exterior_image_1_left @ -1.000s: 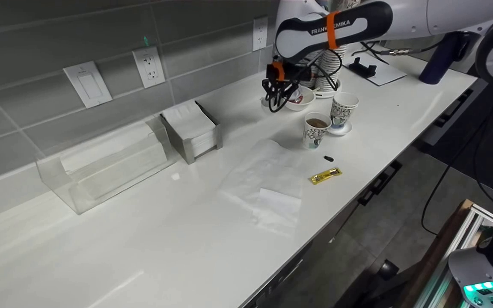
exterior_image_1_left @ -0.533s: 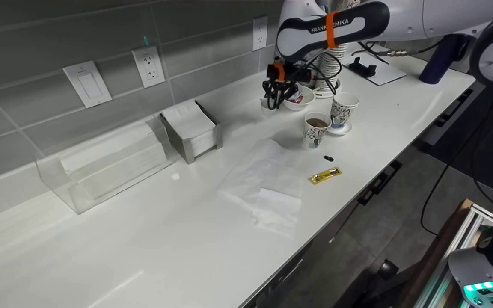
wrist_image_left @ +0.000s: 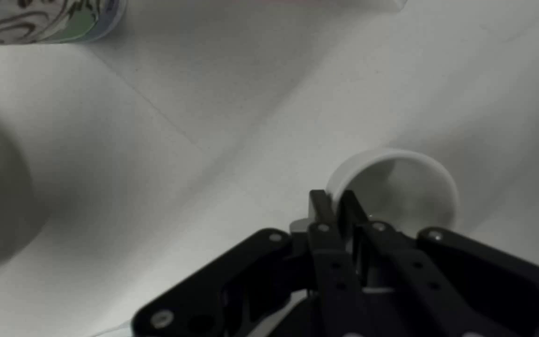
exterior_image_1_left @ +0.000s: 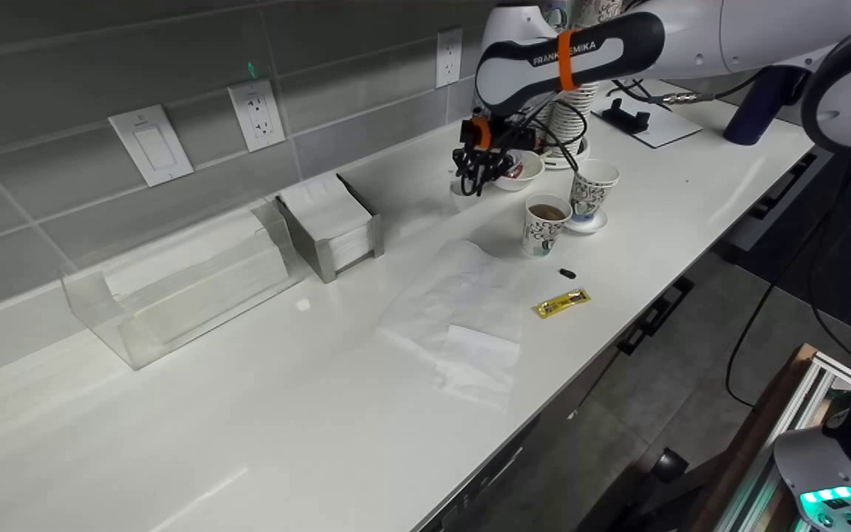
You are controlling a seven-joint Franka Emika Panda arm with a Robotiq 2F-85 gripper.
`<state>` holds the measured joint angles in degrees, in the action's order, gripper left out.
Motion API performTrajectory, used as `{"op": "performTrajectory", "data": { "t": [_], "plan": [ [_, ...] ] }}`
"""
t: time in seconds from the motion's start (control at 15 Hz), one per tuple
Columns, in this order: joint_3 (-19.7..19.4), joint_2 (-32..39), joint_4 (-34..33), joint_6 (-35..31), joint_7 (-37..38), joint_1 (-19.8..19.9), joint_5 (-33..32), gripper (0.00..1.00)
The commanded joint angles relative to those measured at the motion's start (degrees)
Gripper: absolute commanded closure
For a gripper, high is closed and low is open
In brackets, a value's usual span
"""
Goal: Move the tea cup to the left of the white bowl
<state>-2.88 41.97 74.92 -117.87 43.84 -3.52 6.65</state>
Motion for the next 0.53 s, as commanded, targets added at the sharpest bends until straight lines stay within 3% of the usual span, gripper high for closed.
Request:
{"op": "performTrajectory", "data": {
  "t": [0.0, 0.2, 0.27, 0.47],
  "plan": [
    [1.4, 0.6, 0.9, -2.0, -2.5, 1.3, 3.4, 0.98],
    [1.3, 1.1, 1.1, -3.6, -2.8, 1.0, 4.1, 0.98],
    [1.3, 1.2, 1.1, -3.9, -2.9, 0.9, 4.1, 0.66],
    [1.1, 1.0, 1.4, -5.2, -2.7, 0.5, 3.6, 0.53]
  ]
}}
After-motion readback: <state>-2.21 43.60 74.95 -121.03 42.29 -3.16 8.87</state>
